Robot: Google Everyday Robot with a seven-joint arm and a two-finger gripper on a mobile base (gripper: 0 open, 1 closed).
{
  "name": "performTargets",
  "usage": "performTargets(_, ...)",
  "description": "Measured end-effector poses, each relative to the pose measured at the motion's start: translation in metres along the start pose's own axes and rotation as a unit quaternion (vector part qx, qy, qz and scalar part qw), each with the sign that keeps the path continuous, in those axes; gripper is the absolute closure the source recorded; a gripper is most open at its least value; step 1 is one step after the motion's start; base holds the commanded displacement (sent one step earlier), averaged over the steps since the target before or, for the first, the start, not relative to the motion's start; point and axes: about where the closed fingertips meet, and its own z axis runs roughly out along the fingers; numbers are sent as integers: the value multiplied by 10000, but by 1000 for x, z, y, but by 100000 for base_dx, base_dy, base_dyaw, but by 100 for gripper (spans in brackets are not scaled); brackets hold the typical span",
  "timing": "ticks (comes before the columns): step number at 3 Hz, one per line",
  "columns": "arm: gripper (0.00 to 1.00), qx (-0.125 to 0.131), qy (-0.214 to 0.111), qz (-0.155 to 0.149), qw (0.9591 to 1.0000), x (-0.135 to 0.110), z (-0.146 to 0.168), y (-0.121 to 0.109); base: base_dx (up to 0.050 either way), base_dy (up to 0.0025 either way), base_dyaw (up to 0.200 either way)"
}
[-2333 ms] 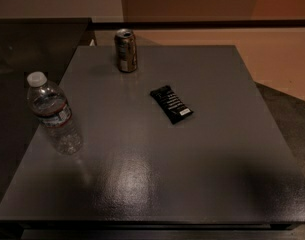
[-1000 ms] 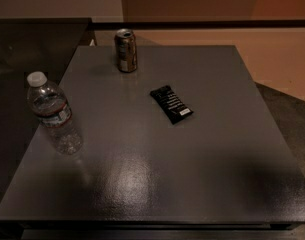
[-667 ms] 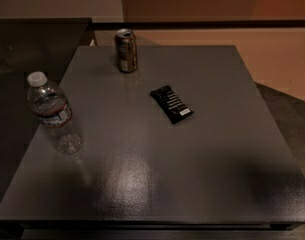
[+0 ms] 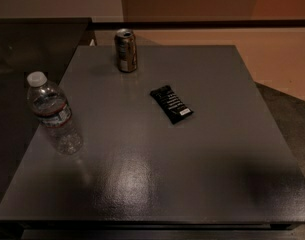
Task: Pick rxbar chocolate
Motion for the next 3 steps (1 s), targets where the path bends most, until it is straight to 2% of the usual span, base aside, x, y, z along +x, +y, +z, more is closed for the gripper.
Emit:
performTargets(1, 0, -471, -206, 37, 9987, -11, 9, 10, 0, 0, 0)
performTargets(2, 0, -1309, -560, 359, 9892, -32, 30, 23, 0, 0, 0)
performTargets(3, 0, -2181, -800, 739, 9698, -51, 45, 44, 0, 0, 0)
